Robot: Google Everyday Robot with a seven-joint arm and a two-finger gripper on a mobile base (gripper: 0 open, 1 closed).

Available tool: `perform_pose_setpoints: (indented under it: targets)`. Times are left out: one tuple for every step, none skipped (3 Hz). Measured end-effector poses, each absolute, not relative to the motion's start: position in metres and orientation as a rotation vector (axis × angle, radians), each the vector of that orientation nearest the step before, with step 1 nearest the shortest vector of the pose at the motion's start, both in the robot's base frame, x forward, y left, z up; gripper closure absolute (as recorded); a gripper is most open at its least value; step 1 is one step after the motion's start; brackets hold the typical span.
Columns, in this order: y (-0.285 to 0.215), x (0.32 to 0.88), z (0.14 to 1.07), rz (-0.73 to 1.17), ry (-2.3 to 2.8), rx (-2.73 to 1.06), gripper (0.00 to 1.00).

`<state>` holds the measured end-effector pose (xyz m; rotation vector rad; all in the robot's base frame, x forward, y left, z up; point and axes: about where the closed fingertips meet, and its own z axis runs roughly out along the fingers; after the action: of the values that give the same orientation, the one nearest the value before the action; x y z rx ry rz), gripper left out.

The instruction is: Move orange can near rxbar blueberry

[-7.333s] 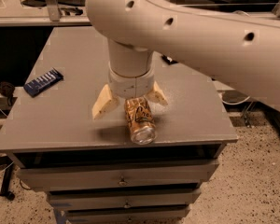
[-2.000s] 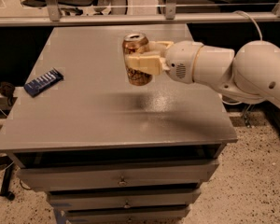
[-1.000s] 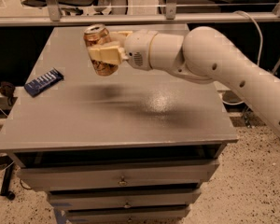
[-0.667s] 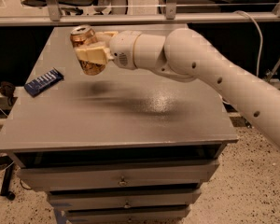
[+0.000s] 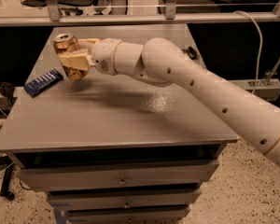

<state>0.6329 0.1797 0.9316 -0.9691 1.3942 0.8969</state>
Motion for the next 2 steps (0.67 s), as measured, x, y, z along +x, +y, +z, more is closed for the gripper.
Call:
perform_pose_setpoints:
  targets:
    - [0.194, 0.629, 0.918, 0.927, 1.391, -0.986, 1.00]
    - [0.203, 0.629, 0.908, 0.947, 1.386, -0.991, 1.00]
